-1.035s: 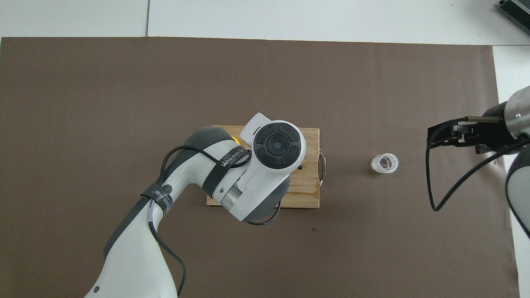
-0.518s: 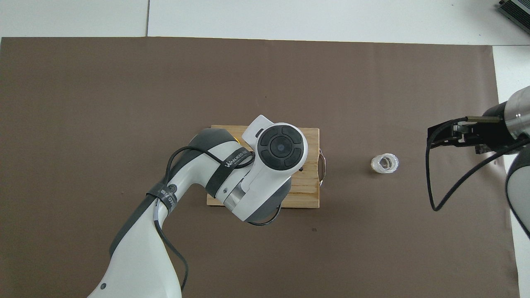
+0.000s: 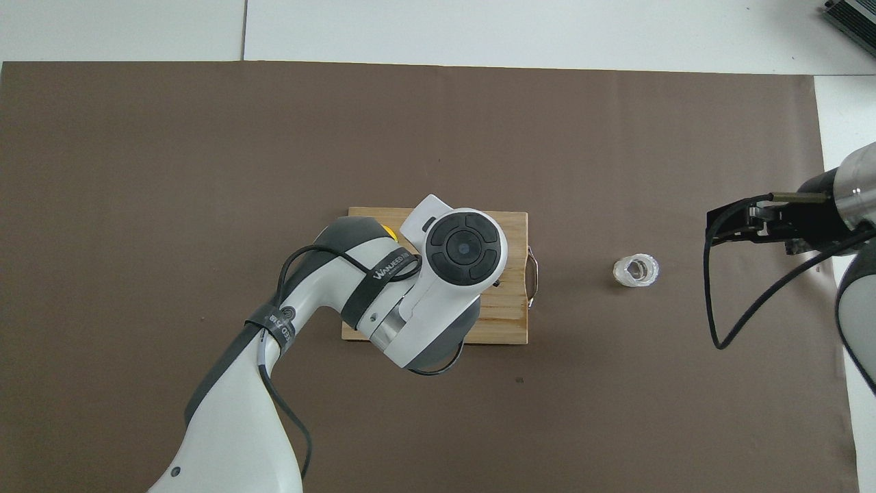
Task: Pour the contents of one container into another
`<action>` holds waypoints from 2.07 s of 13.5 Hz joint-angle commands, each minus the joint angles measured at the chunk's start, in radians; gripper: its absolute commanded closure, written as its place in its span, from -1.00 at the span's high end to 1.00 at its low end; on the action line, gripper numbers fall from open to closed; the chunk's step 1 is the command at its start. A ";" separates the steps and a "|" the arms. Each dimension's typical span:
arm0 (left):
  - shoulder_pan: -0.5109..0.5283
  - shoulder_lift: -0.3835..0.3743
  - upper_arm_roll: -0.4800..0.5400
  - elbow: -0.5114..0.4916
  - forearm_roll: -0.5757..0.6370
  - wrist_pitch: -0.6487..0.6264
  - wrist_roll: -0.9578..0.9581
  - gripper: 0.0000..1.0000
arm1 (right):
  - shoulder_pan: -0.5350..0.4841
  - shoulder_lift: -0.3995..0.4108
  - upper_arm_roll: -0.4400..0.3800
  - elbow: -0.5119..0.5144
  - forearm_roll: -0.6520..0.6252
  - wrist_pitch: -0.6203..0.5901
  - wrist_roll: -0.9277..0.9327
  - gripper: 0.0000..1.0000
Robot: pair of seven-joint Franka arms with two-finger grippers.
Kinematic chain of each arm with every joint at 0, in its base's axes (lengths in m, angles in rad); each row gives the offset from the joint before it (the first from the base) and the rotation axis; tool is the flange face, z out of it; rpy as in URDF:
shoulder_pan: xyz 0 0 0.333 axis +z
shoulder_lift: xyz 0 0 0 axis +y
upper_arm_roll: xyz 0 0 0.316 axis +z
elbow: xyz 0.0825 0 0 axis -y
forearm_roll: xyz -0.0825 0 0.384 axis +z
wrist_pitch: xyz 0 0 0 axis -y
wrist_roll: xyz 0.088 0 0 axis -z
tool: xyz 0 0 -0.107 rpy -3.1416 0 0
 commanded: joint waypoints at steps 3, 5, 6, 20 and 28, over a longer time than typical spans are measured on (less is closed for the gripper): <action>-0.014 -0.008 0.014 -0.009 0.027 -0.004 -0.025 1.00 | -0.008 -0.005 -0.003 -0.002 0.028 -0.010 -0.017 1.00; -0.012 -0.013 0.015 0.009 0.052 -0.048 -0.016 1.00 | -0.008 -0.005 -0.003 -0.002 0.028 -0.010 -0.017 1.00; -0.006 -0.020 0.014 0.017 0.064 -0.065 -0.010 1.00 | -0.008 -0.005 -0.003 -0.002 0.028 -0.010 -0.017 1.00; 0.179 -0.359 0.023 -0.023 0.028 -0.390 0.850 1.00 | -0.014 -0.007 -0.004 -0.006 0.028 -0.016 -0.027 1.00; 0.440 -0.444 0.025 -0.084 -0.031 -0.460 1.624 1.00 | -0.055 -0.120 -0.005 -0.274 0.028 0.188 -0.730 1.00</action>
